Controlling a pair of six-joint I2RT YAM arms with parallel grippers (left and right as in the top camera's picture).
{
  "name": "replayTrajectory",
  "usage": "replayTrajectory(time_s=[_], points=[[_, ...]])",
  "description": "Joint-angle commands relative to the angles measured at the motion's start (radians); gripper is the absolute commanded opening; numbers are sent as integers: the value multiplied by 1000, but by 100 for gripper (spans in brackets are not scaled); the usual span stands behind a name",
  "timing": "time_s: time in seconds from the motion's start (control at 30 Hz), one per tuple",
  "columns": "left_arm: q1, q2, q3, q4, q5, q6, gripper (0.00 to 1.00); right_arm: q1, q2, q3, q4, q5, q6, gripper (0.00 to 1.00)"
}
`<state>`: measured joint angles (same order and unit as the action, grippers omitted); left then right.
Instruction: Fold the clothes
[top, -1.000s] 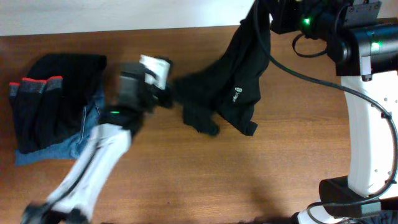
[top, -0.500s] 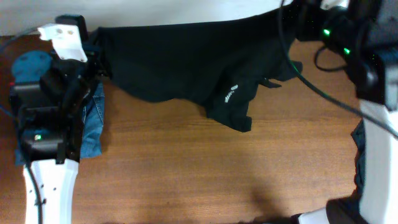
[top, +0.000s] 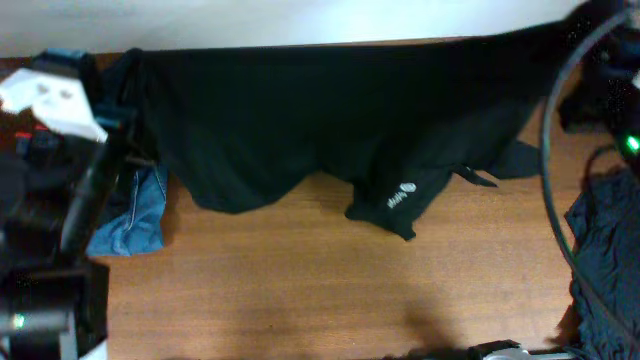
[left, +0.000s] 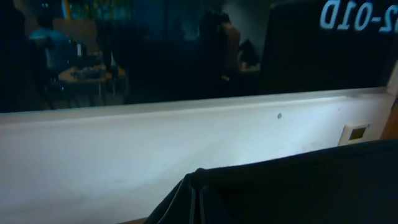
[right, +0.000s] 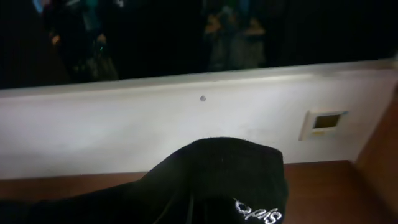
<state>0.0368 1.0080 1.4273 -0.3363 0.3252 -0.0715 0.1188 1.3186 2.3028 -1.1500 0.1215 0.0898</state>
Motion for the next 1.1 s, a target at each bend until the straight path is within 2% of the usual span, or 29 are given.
replayTrajectory(time_s=[0.0,0.2,0.47,0.8,0.9,1.07], points=[[10,-77,27,-24,-77,17,0,-2,-46,7,3,159,-7,4],[10,-111,27,-73,-113,16,0,-2,-64,7,-18,205,-7,4],[10,16,27,-137,-113,16,0,-2,51,7,-88,270,-7,4],[9,370,27,-158,-113,16,0,-3,371,6,-146,302,-7,4],[9,490,27,-117,-113,16,1,-14,487,6,-131,297,-7,4],[3,717,27,35,-113,16,0,-54,716,6,-17,289,-7,4]])
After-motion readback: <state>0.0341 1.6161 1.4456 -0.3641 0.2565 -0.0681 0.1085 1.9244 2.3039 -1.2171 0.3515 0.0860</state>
